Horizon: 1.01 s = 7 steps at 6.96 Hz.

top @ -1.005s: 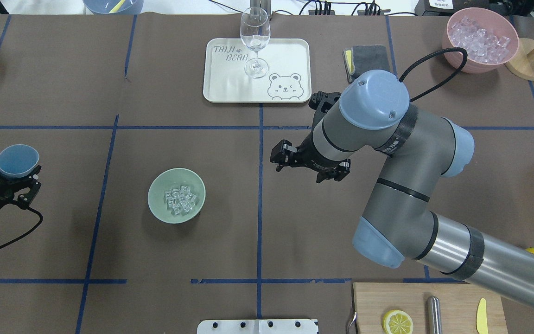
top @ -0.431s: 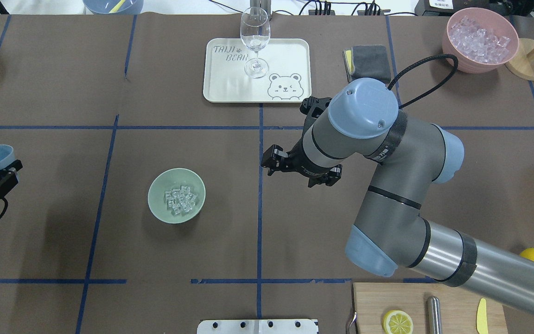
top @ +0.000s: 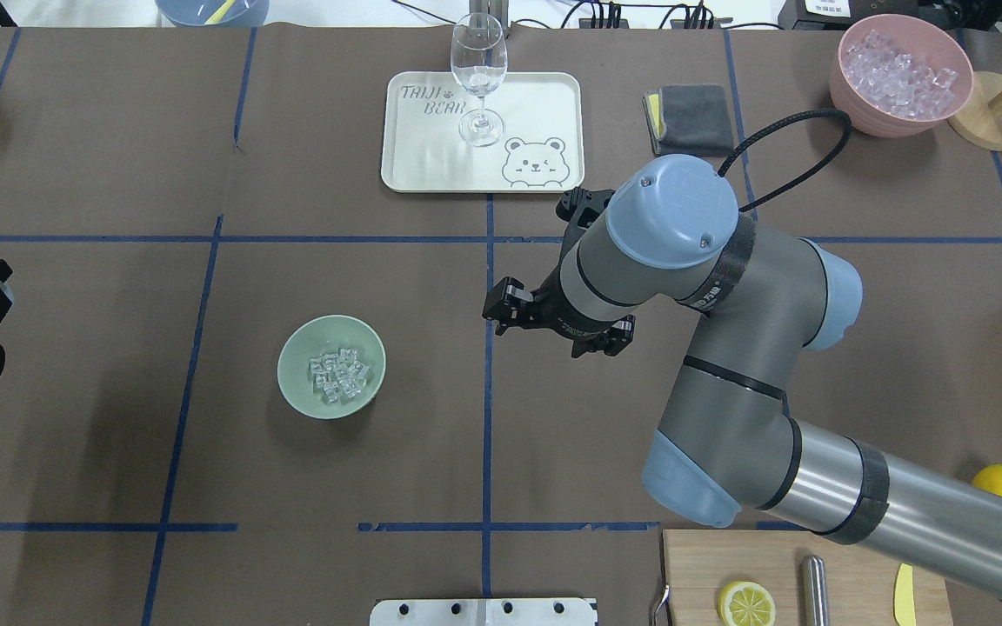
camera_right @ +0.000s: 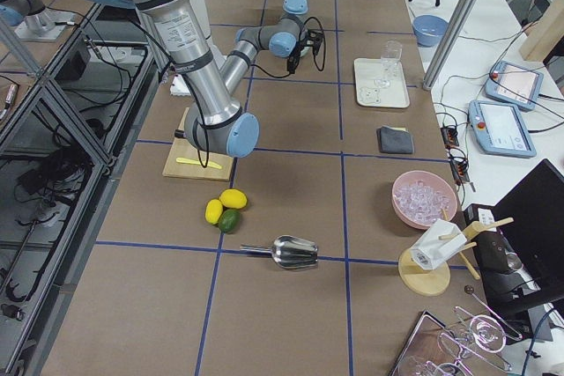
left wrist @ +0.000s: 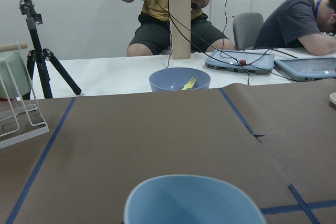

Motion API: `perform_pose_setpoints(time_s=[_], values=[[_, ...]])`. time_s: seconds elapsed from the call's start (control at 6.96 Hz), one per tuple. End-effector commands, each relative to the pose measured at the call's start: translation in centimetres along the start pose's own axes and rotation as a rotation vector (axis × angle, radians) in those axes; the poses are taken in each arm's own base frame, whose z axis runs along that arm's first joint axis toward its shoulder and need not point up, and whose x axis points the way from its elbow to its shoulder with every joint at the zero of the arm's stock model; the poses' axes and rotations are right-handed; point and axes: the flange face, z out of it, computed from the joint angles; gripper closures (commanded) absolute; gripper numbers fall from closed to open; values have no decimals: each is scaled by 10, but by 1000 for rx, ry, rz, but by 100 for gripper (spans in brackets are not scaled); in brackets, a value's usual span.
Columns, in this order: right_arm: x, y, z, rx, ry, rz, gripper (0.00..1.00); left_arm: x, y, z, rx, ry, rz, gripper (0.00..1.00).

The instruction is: Pour ice into bowl

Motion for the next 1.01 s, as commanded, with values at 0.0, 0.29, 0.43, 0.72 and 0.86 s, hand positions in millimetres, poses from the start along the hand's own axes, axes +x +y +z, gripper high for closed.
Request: perform_pose_setpoints(time_s=[0.0,0.29,0.43,0.72,0.86], values=[[-2,2,0,1,-2,8,0,23,52,5,73,-24,-70,100],[-2,2,0,1,-3,8,0,20,73,-1,111,-45,-31,100],[-3,3,-2,1,-6,8,0,22,82,1,118,-50,-19,100],[-3,3,-2,1,-8,7,0,28,97,7,155,-64,-8,100],[-3,3,-2,1,-8,7,0,29,99,6,151,-60,-10,100]])
